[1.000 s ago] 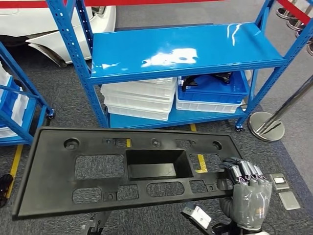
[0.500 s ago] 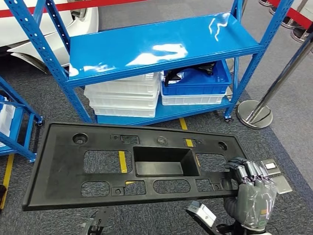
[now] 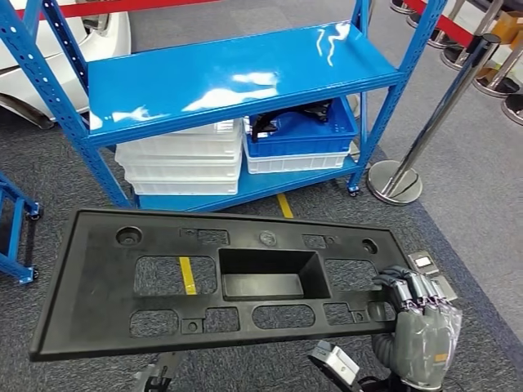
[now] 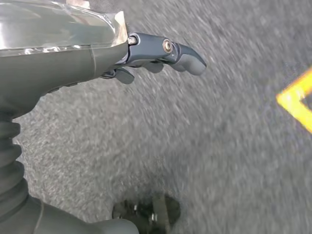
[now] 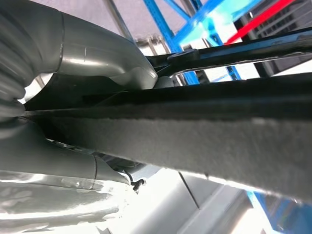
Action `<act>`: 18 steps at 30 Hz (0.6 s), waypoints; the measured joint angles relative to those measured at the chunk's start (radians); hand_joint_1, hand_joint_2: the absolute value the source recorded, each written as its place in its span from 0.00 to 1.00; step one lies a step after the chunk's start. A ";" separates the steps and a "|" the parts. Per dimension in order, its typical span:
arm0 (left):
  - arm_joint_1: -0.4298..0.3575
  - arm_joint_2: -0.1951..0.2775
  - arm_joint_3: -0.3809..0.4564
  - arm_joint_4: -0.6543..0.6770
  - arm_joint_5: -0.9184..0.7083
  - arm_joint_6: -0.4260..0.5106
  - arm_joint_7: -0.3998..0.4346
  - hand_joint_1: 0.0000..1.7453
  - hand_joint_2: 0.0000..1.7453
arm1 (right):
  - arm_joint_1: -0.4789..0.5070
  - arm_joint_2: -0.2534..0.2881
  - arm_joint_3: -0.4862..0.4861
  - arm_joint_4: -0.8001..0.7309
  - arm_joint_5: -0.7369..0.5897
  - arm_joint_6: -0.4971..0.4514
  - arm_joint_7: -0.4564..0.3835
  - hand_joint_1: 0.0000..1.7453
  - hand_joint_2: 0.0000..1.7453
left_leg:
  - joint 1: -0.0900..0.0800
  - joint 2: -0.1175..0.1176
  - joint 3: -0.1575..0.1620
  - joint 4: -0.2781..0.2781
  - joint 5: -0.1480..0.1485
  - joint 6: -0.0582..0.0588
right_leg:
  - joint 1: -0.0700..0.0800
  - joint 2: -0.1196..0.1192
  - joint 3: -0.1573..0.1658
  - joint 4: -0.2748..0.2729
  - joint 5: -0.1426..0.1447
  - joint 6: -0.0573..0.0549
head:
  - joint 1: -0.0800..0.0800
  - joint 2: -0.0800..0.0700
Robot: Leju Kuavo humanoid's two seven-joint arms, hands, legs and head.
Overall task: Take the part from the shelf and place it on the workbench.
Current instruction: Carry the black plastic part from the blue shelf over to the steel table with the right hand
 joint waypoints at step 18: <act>0.004 0.000 0.000 0.000 0.000 0.000 0.000 0.00 1.00 | 0.004 0.000 -0.004 -0.004 -0.001 -0.001 0.000 1.00 1.00 | 0.001 0.026 -0.118 0.270 -0.142 -0.044 | -0.013 -0.023 0.088 -0.124 0.049 -0.040 | -0.002 0.000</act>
